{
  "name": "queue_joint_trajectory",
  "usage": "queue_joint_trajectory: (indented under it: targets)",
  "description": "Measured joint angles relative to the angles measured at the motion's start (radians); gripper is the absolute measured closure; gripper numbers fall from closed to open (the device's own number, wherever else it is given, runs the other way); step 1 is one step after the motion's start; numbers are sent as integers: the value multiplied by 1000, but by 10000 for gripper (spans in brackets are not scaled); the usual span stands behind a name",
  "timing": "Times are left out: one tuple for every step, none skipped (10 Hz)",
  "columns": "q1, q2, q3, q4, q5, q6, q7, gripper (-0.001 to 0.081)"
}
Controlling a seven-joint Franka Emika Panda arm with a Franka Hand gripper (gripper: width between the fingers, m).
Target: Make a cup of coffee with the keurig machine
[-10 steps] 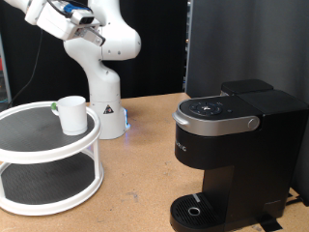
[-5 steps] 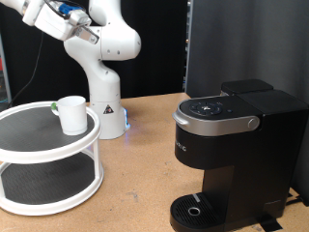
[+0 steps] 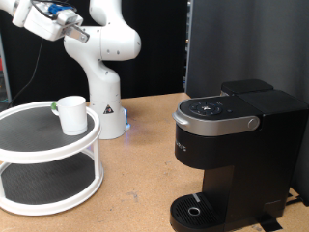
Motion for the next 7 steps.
queue_joint_trajectory:
  targets:
    - [-2, 0, -21, 13, -11, -29, -3, 804]
    - [-2, 1, -35, 22, -16, -51, -3, 804]
    - [-2, 1, -33, 18, -14, -39, -3, 804]
    - [-8, -3, -30, 4, 17, 7, 9, 804]
    - [-22, -11, -24, -17, 51, 66, 34, 804]
    - [-44, -20, -13, -34, 63, 112, 70, 804]
    - [-65, -28, -4, -44, 64, 133, 99, 804]
